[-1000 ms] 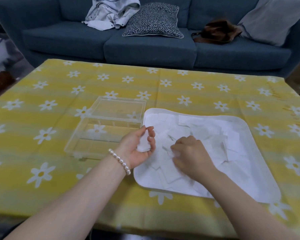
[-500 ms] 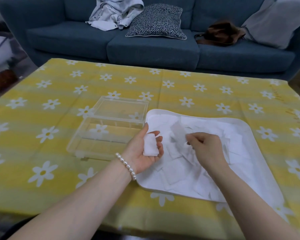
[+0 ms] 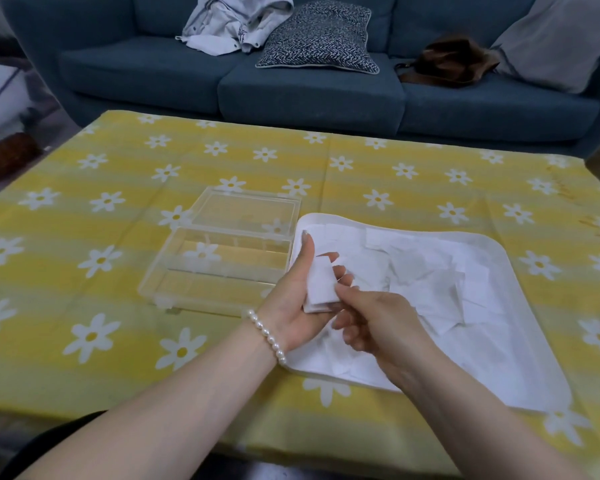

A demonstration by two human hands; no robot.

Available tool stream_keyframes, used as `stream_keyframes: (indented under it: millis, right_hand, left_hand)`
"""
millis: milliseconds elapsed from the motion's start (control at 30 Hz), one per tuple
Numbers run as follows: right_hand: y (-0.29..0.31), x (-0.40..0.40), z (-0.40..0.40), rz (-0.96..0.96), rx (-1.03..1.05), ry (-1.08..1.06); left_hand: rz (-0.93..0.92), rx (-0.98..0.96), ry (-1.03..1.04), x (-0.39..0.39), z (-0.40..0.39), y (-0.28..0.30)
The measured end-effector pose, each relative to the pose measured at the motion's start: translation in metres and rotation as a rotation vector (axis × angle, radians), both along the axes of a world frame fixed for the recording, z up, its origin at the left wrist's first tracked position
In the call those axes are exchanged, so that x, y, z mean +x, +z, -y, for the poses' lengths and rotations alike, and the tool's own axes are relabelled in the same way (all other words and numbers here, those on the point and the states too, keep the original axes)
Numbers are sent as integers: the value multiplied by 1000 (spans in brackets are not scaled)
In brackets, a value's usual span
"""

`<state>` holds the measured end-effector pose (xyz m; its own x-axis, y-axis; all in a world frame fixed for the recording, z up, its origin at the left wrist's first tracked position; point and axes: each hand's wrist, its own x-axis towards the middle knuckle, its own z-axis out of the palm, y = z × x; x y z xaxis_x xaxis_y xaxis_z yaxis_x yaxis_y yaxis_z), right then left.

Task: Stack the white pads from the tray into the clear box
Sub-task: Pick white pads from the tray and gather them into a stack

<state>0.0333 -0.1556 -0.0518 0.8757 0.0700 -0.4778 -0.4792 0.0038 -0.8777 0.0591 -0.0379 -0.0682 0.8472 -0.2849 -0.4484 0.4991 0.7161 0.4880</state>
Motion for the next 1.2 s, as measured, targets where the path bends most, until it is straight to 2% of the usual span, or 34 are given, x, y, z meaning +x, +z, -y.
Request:
stream_keyframes:
  millis: [67,167,200,267,333,400,500,667,767,833,900,933,1000,1033,1100,1200]
  right_hand:
    - [2,1,5,204,-232,-24]
    - [5,5,12,682,-526,-67]
    - [7,6,14,806,-537,3]
    - [9,9,19,897,-566,229]
    - [8,12,26,863,-657,448]
    - [2,13,28,866,-762,555]
    - [-6,13,27,963,-883,589]
    - [-1,12,20,936,-926,564]
    - [2,8,18,824,-811,537]
    - [7,9,21,721,-578,498]
    - [4,14,24,661,-390,370]
    - [-1,19,26,649,-375,273]
    - [-13,27,28,663,-535,129]
    - [-19,29,28,664,-644,121]
    - [-32,30,24,648,-797,218]
    - [-47,25,10,681,-903,414]
  left_hand:
    - [18,-31,-21,0,-3,0]
    - [75,-17,-93,-1,-5,1]
    - [104,-4,-132,-2,-6,1]
    - [164,-1,-213,-3,-7,-3]
    - [216,-7,-291,-4,-6,-4]
    - [273,36,-363,-6,-4,-2]
    - [284,57,-379,-9,-3,1]
    - [198,64,-326,-9,-1,0]
    - [178,63,-321,-9,-1,5]
    - [151,54,-297,-8,-5,11]
    - [118,16,-223,-4,-13,15]
    - [96,-13,-160,-1,-17,15]
    - [62,-54,-40,6,-27,15]
    - [50,-54,2,8,-31,15]
    - [30,-41,49,10,-38,15]
    - [1,-44,64,11,-40,13]
